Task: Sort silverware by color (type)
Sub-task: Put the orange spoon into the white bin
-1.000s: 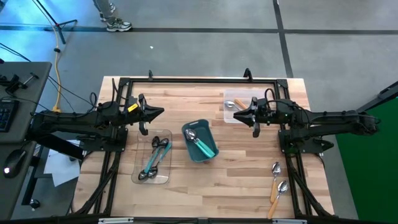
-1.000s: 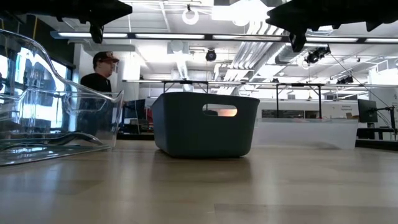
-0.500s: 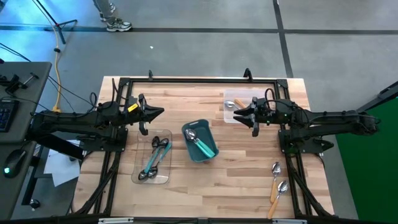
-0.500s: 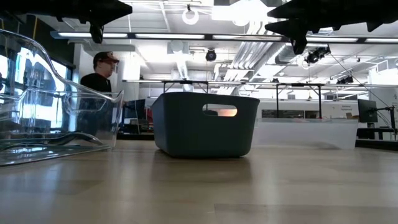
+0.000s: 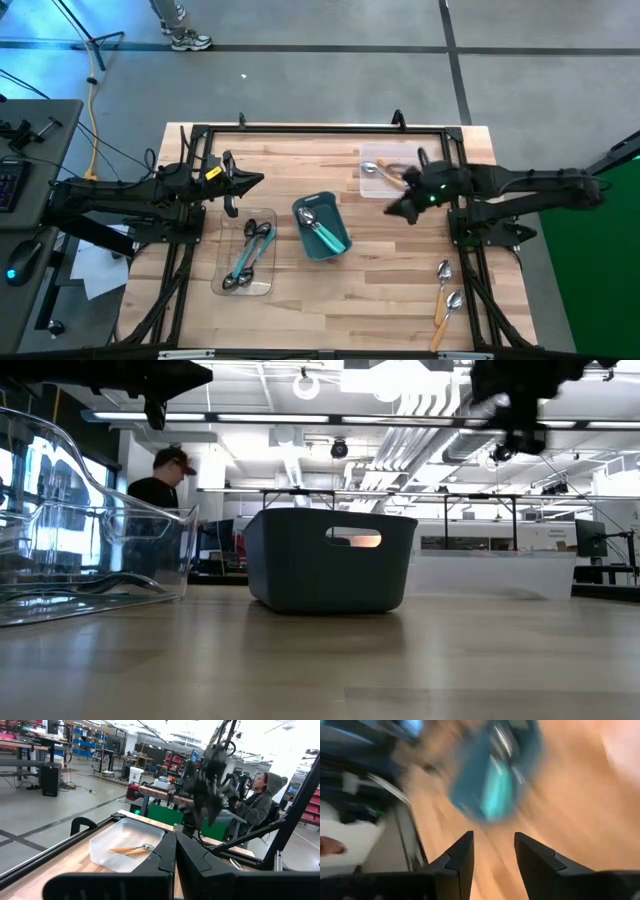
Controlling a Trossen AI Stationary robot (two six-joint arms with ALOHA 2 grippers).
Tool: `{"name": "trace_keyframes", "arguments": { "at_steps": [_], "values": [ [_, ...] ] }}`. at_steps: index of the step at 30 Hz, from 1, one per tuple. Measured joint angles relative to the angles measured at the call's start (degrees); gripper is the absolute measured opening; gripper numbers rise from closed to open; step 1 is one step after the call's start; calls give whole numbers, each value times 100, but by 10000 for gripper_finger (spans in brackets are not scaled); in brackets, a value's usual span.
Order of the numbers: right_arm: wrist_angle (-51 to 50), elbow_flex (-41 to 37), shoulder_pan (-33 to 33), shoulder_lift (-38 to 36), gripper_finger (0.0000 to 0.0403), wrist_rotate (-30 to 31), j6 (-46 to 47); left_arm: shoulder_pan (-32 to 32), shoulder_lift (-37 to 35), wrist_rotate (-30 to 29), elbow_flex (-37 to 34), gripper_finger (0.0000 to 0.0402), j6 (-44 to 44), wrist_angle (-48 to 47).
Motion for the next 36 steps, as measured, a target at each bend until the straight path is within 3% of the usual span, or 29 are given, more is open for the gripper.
{"name": "trace_keyframes", "arguments": {
  "at_steps": [3, 7, 13, 18, 22, 29, 36],
  "values": [
    [-1179, 110, 325, 331, 126, -209, 1018, 1, 0, -4, -1, 0, 0, -15],
    [-1815, -205, 976, 676, 126, -576, 2520, 1, 0, -4, -1, 0, 2, -16],
    [-1675, -702, 2217, 1149, 126, -1182, 4439, -1, 0, -4, -1, 0, 4, -16],
    [-1653, -760, 2978, 1477, 126, -1287, 5558, -1, 0, -4, -1, 0, 7, -16],
    [-1654, -760, 3354, 1750, 126, -1423, 6038, 0, 0, -4, -1, 0, 7, -20],
    [-1592, -760, 3611, 2308, 126, -1823, 6073, -1, 0, -4, -1, 0, 13, -20],
    [-221, -1194, 3730, 2608, 126, -1949, 6311, -1, 0, -4, -1, 0, 13, -22]
  ]
}}
